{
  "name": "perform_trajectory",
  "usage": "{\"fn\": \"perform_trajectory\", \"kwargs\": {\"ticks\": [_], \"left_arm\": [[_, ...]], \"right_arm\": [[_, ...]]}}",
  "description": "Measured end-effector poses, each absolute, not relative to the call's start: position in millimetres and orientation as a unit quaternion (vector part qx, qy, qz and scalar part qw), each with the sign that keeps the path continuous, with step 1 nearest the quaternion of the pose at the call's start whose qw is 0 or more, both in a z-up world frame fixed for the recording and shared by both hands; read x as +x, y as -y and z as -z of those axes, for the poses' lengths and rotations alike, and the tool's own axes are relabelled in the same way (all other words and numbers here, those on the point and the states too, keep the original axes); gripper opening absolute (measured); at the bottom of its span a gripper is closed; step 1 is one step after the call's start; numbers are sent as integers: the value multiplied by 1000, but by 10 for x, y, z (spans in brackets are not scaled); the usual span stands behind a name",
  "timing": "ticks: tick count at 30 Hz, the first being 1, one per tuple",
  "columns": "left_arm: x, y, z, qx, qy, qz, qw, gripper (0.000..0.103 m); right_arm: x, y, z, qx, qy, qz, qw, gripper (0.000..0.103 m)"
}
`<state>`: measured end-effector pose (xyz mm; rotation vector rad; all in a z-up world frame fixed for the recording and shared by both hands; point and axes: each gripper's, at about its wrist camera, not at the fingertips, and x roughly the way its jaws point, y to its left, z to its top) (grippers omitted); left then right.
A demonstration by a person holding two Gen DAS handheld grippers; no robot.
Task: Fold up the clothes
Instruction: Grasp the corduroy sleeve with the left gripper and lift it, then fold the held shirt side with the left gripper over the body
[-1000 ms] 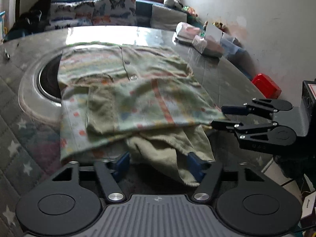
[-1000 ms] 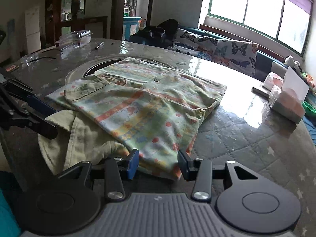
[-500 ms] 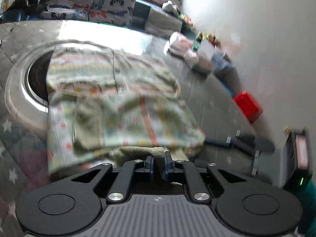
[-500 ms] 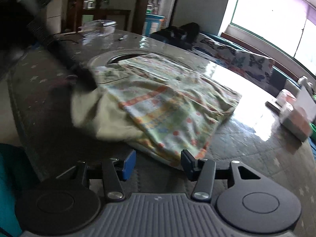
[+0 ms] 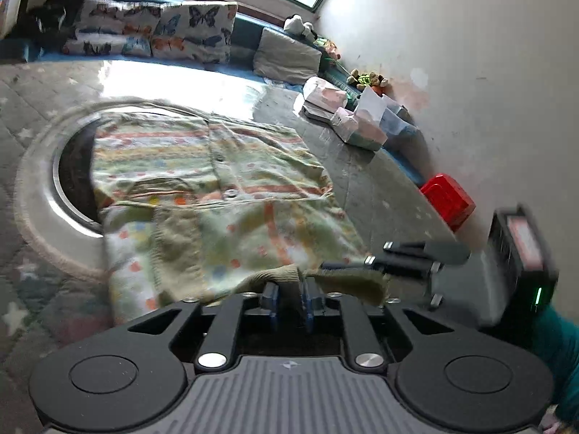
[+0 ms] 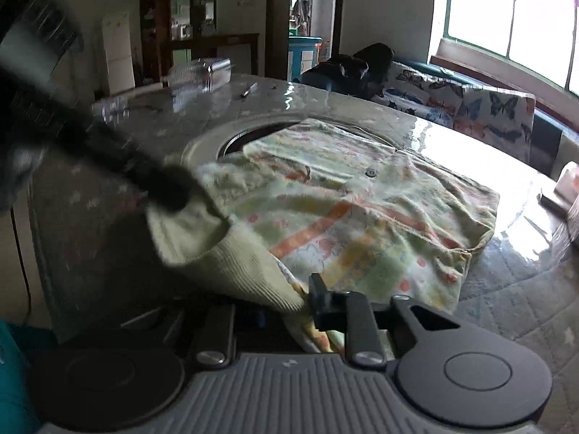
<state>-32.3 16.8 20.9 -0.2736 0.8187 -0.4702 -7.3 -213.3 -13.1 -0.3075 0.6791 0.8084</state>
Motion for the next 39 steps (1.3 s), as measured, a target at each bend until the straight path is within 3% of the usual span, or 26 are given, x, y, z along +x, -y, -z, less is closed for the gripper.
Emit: {"fn": "perform_trajectory", "kwargs": {"ticks": [2,5,18,22,25,39], "left_arm": [[-436,-243,-203,-113,-381,212,893,50],[-577,-285,-174,-69,-357,187,912,56],[-722,-47,100,126,-265,142,945,57],[-707,-16,157,159,-246,145,945,21],[-764,-12,115,160,-234,154,947,7],[-1444,-93,-463,121,-223,220,942,4]], "right_arm": [[-19,2169,68,-123,-328,-386,853,17],[70,2202,-25,-95,-333,-386,855,16],[242,2167,-191,-68,-326,-373,866,14],[194,2192,-178,-66,-319,-370,870,12],[127,2215,-194,-66,-310,-368,874,10],[-616,2454,-647,-96,-285,-411,861,9]]}}
